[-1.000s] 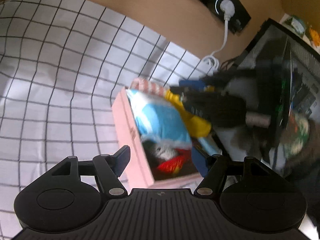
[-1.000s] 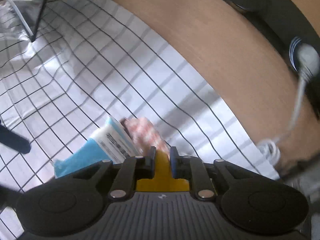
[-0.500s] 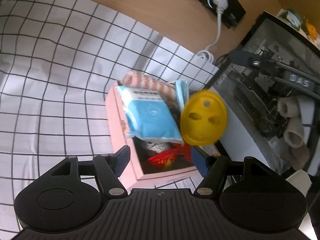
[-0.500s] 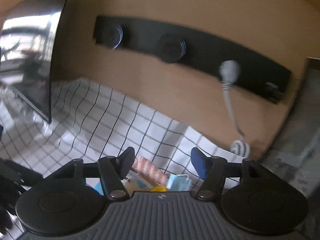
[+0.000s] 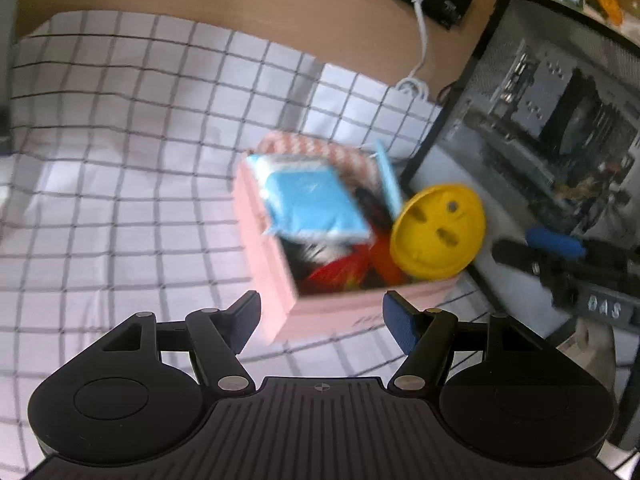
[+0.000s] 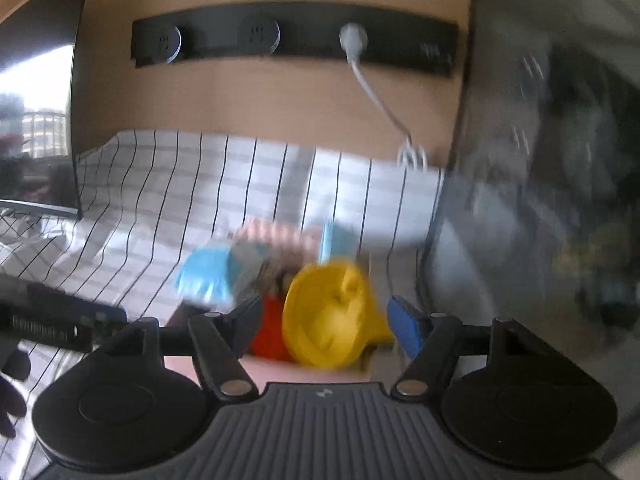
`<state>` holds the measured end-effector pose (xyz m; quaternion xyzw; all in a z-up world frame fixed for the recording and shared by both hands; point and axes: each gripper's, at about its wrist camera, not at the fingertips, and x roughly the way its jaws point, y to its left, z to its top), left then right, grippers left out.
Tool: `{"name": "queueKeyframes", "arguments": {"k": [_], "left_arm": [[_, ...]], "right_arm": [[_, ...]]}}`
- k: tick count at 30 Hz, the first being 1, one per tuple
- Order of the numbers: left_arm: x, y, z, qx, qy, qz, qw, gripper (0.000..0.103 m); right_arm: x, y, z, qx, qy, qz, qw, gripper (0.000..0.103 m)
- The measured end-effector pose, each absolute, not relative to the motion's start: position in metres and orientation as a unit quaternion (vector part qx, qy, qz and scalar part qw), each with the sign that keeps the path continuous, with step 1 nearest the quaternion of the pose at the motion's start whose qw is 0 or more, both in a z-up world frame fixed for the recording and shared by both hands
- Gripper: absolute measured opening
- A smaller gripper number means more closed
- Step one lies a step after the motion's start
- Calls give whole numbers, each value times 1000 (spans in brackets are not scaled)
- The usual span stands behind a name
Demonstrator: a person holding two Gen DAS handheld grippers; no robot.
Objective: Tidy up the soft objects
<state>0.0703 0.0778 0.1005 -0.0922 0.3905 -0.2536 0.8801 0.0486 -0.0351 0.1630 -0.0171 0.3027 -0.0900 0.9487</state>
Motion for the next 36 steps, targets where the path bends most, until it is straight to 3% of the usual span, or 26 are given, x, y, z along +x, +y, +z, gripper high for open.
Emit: {"name": "queueKeyframes", "arguments": {"k": [6, 10, 14, 17, 22, 36], "left_arm": [[28, 73, 66, -3, 400, -183, 898, 72], [20, 60, 45, -8, 429, -148, 891, 72], [11, 31, 36, 27, 421, -97, 901, 80], [7, 19, 29, 29, 408, -84, 908, 95], [6, 10, 27, 17, 393, -47, 918, 97], [4, 10, 20, 17, 352, -35, 935, 97]], "right_arm": [[21, -16, 111, 21, 341, -111, 933, 71], [20, -15, 75, 26, 377, -93, 921, 71], [27, -23, 46, 19, 399, -81, 913, 74], [28, -33, 31, 31, 418, -73, 905, 88], [22, -42, 25, 32, 413, -91, 906, 103], [25, -49, 16, 29, 371, -80, 925, 103]]}}
